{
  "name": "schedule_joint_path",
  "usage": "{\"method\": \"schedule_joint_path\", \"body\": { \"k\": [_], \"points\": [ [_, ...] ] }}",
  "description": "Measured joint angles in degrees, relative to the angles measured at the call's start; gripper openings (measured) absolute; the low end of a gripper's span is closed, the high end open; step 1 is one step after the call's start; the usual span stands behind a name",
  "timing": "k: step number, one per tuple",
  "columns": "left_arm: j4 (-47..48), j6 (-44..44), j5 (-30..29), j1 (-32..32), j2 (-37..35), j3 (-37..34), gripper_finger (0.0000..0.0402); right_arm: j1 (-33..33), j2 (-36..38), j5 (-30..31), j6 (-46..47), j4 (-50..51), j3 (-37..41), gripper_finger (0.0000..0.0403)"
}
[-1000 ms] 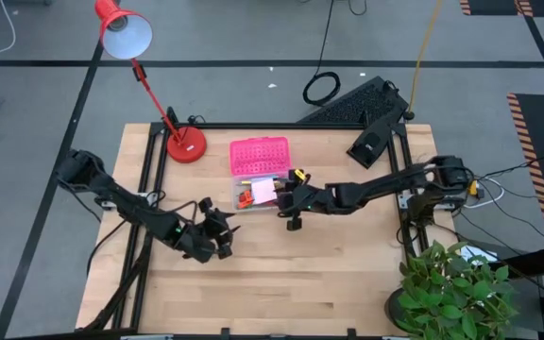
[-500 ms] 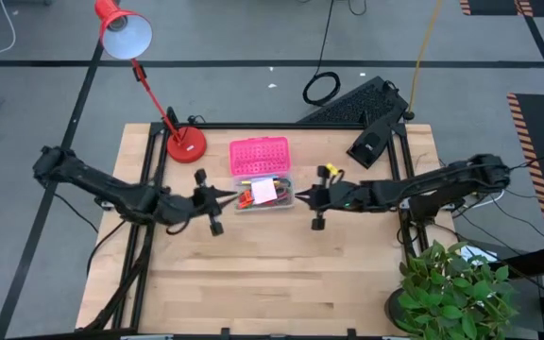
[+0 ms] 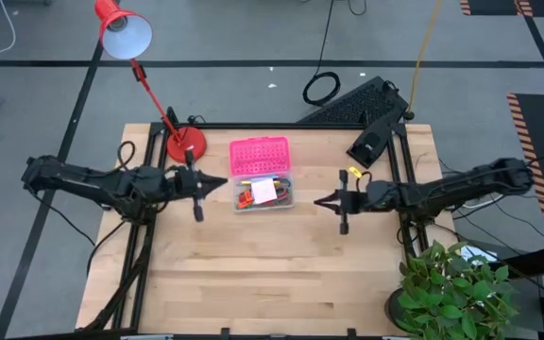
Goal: Pack school essentials
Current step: Return to Home Position
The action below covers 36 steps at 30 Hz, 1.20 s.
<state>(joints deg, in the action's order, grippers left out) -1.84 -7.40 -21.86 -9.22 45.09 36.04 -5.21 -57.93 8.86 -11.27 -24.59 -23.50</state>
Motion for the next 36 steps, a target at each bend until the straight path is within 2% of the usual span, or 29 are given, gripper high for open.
{"method": "schedule_joint_path", "body": {
  "k": [3, 11, 16, 21, 29, 32, 36],
  "points": [
    [0.35, 1.03, 4.19, -0.58, 0.36, -1.56, 0.001, 0.0, 2.68, -0.15, 0.04, -2.68, 3.53, 0.0001],
    [-7.31, 0.42, 5.72, -1.11, 0.1, -9.34, 0.0003, 0.0, 9.61, -0.15, -0.22, -7.39, 10.72, 0.0],
    [-12.95, -0.04, 7.06, 1.33, 0.08, -14.51, 0.0014, 0.0, 13.54, -0.15, -0.35, -7.37, 13.07, 0.0],
    [-18.06, 0.07, 12.87, 4.73, -0.18, -18.25, 0.0007, 0.02, 17.14, -0.14, -0.77, -7.37, 15.93, 0.0],
    [-20.73, 1.14, 17.48, 7.91, -0.16, -19.83, 0.0013, 0.04, 22.05, -0.7, -1.85, -9.17, 20.06, 0.0],
    [-20.79, 1.49, 18.32, 8.18, -0.18, -19.83, 0.0005, 1.12, 23.92, -3.65, -1.66, -12.83, 22.4, 0.0],
    [-20.97, 1.56, 18.92, 8.18, -0.18, -19.83, 0.0008, 3.38, 25.68, -7.24, -0.51, -11.63, 22.37, 0.0]
  ]
}}
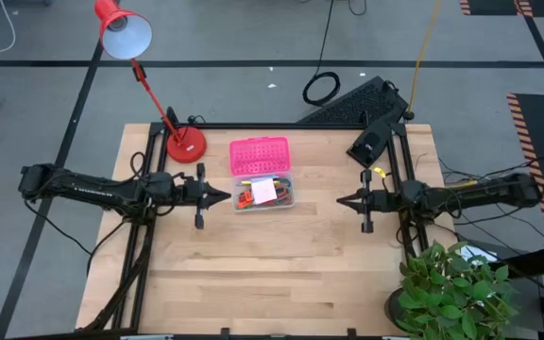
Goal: Pack school essentials
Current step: Return to Home Position
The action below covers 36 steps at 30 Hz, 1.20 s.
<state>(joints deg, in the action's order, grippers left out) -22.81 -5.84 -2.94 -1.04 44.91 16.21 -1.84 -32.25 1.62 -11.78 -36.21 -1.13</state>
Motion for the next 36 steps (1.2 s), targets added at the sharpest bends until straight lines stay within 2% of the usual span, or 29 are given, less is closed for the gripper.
{"method": "schedule_joint_path", "body": {
  "k": [5, 12, 16, 28, 36],
  "points": [
    [1.76, 0.19, 0.0, 0.0, -0.71, 0.0, 0.0012, 2.1, 1.69, -3.47, 0.18, 1.77, 0.07, 0.0],
    [8.49, -0.02, -0.04, 0.9, -6.71, 0.02, 0.001, 4.27, 3.94, -3.59, 1.38, 6.67, 0.13, 0.0],
    [10.96, 0.03, 1.35, 1.71, -9.13, -0.04, 0.0004, 5.34, 4.03, -6.59, 1.81, 6.48, 0.17, 0.0],
    [-7.35, -0.09, 4.4, 4.47, -9.4, -11.51, 0.0004, 6.4, 4.03, -7.7, 3.22, 6.33, 0.24, 0.0],
    [-13.81, 1.52, 0.24, 5.03, -9.44, -15.57, 0.0004, 6.42, 4.03, -7.69, 3.14, 6.68, 0.26, 0.0]
  ]
}}
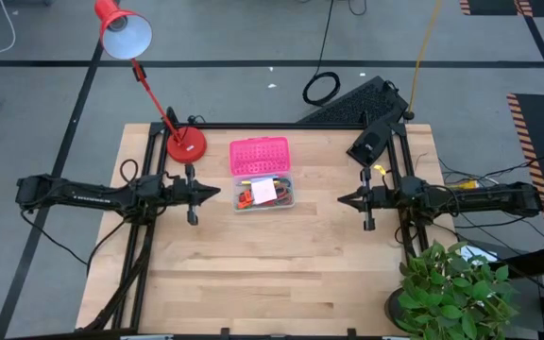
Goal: Pack school essentials
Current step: Return to Home Position
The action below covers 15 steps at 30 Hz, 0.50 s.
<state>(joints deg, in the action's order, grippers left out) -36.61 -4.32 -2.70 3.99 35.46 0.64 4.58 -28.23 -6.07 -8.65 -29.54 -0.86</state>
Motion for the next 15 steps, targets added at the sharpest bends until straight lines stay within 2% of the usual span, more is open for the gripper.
{"method": "schedule_joint_path", "body": {
  "k": [10, 15],
  "points": [
    [1.96, 2.01, -0.54, 0.0, -0.04, -0.08, 0.0002, 0.0, 0.44, 0.09, -1.86, 0.95, 0.0, 0.0],
    [3.89, 2.78, -2.76, 0.0, -0.03, -0.08, 0.0002, 0.0, 2.41, 0.15, -2.79, 0.96, 0.0, 0.0]
  ]
}}
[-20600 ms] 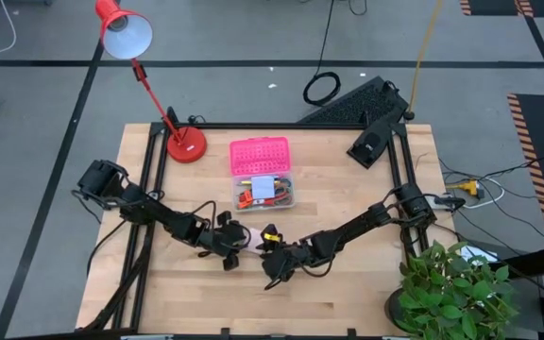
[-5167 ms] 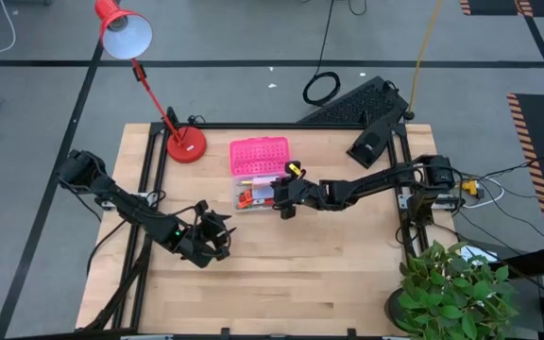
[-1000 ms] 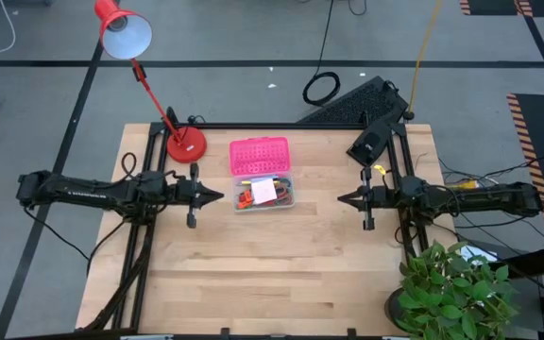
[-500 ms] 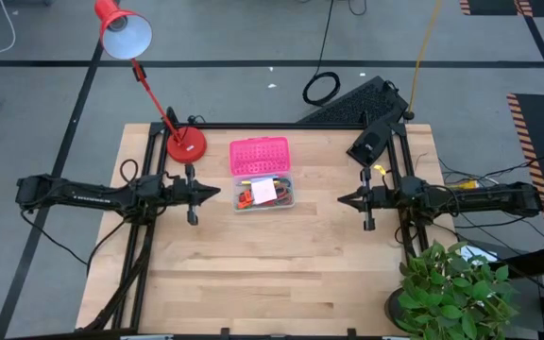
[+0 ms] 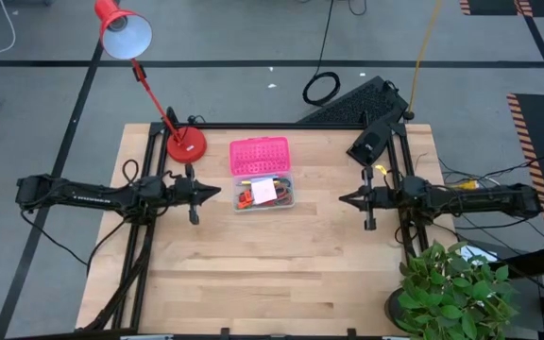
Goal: Pack school essentials
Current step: Return to Home Position
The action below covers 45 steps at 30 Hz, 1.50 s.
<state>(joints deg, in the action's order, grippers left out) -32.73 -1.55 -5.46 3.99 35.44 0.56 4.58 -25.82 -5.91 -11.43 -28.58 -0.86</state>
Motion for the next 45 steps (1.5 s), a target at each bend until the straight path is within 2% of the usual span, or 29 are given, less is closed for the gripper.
{"method": "schedule_joint_path", "body": {
  "k": [10, 23, 31, 37, 45],
  "points": [
    [1.02, 0.19, -0.08, 0.0, -0.02, 0.0, 0.0003, 0.0, 6.07, -1.55, -0.35, 0.5, 0.0, 0.0],
    [1.44, -0.45, 0.9, -0.04, -4.63, 0.02, 0.0003, 0.0, 15.28, -1.57, 0.42, 11.27, 0.0, 0.0],
    [1.81, -0.25, 0.97, -0.04, -5.26, 0.02, 0.0003, 0.01, 21.56, 7.65, 3.2, 19.0, 0.0, 0.0],
    [2.21, -0.21, 0.99, -0.06, -5.26, 0.02, 0.0006, -0.24, 25.66, 2.73, 5.04, 21.65, 0.0, 0.0],
    [2.16, -1.23, 1.12, -0.07, -5.26, 0.02, 0.001, -2.98, 25.7, 2.61, 10.55, 23.33, 0.01, 0.0]
  ]
}}
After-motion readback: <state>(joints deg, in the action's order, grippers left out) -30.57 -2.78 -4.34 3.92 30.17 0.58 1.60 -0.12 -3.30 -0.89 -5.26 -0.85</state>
